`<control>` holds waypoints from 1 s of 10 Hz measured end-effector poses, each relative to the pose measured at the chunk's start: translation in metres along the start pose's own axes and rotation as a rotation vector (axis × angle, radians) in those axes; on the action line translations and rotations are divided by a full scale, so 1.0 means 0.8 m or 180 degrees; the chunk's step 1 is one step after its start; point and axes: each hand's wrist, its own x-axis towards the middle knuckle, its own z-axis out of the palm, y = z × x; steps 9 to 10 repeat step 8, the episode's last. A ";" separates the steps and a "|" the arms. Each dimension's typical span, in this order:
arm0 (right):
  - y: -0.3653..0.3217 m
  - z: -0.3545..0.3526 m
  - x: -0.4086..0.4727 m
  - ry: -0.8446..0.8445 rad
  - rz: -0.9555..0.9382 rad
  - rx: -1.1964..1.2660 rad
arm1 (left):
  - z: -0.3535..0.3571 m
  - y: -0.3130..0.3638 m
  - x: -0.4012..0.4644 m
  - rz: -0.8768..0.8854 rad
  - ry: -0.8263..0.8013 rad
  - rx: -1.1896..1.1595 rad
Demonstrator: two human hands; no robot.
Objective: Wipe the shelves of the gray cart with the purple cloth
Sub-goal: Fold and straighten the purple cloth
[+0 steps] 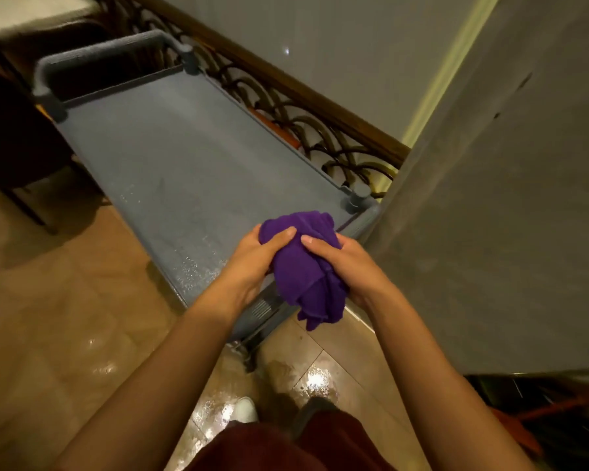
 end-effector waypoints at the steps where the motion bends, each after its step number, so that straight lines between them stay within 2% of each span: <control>1: 0.006 -0.016 0.016 0.0390 -0.0024 -0.1053 | 0.002 -0.016 0.024 0.0278 0.0788 0.0106; 2: 0.028 -0.043 0.023 0.0543 -0.0409 -0.1965 | 0.005 -0.043 0.043 0.0132 0.1001 0.0435; 3: 0.049 -0.062 0.024 0.0593 -0.0569 -0.2213 | 0.022 -0.061 0.049 -0.0101 0.1399 0.1182; 4: 0.057 -0.075 0.025 0.0553 -0.0691 -0.2342 | 0.034 -0.068 0.037 0.0929 0.2046 0.2529; 5: 0.050 -0.083 0.031 0.0463 -0.0987 -0.2409 | 0.042 -0.068 0.018 0.1537 0.1053 0.3408; 6: 0.039 -0.083 0.040 0.0005 -0.1045 -0.2651 | 0.044 -0.070 0.006 0.0565 0.0205 0.3301; 8: -0.008 -0.094 0.068 -0.0306 -0.0978 -0.3492 | 0.045 -0.065 -0.004 0.0873 0.0111 0.3820; 10: -0.008 -0.094 0.068 -0.0306 -0.0978 -0.3492 | 0.045 -0.065 -0.004 0.0873 0.0111 0.3820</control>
